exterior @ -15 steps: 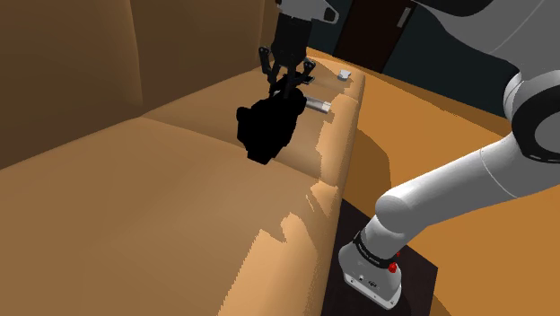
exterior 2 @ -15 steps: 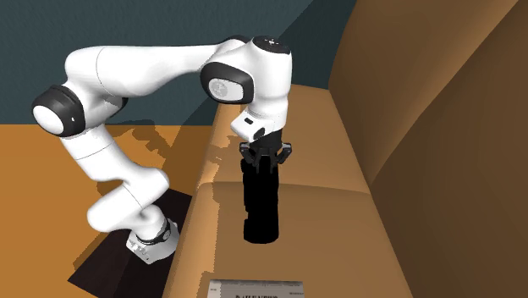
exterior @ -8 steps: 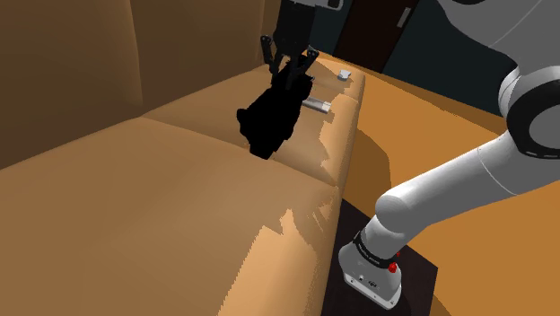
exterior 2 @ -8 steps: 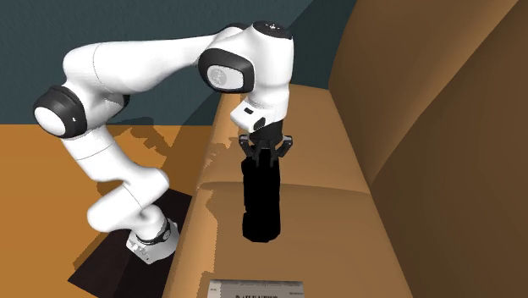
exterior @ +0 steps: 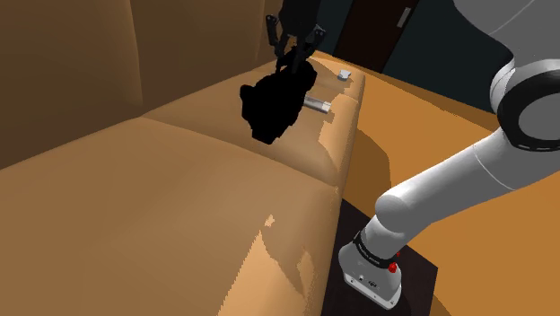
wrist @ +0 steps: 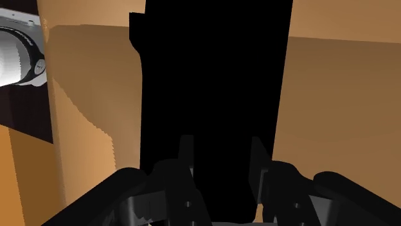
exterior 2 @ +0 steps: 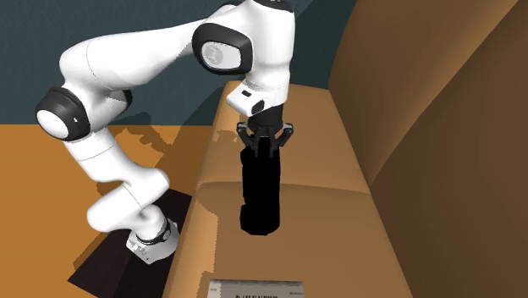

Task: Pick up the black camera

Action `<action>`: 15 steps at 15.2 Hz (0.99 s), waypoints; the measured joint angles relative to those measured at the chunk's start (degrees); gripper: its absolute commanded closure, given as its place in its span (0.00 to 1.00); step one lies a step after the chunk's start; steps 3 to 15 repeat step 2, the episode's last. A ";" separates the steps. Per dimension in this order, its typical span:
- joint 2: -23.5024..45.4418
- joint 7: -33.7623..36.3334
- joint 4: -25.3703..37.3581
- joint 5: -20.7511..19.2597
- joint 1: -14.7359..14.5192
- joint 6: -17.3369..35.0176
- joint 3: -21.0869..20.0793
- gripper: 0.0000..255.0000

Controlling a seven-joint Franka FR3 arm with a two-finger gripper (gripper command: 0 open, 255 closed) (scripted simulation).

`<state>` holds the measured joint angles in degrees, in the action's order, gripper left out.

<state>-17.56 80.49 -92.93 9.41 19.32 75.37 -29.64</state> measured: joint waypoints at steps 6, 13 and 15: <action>0.90 0.47 2.24 -0.29 0.06 -1.40 -0.27 1.00; 0.90 0.47 2.24 -0.29 0.06 -1.40 -0.27 1.00; 0.90 0.47 2.24 -0.29 0.06 -1.40 -0.27 1.00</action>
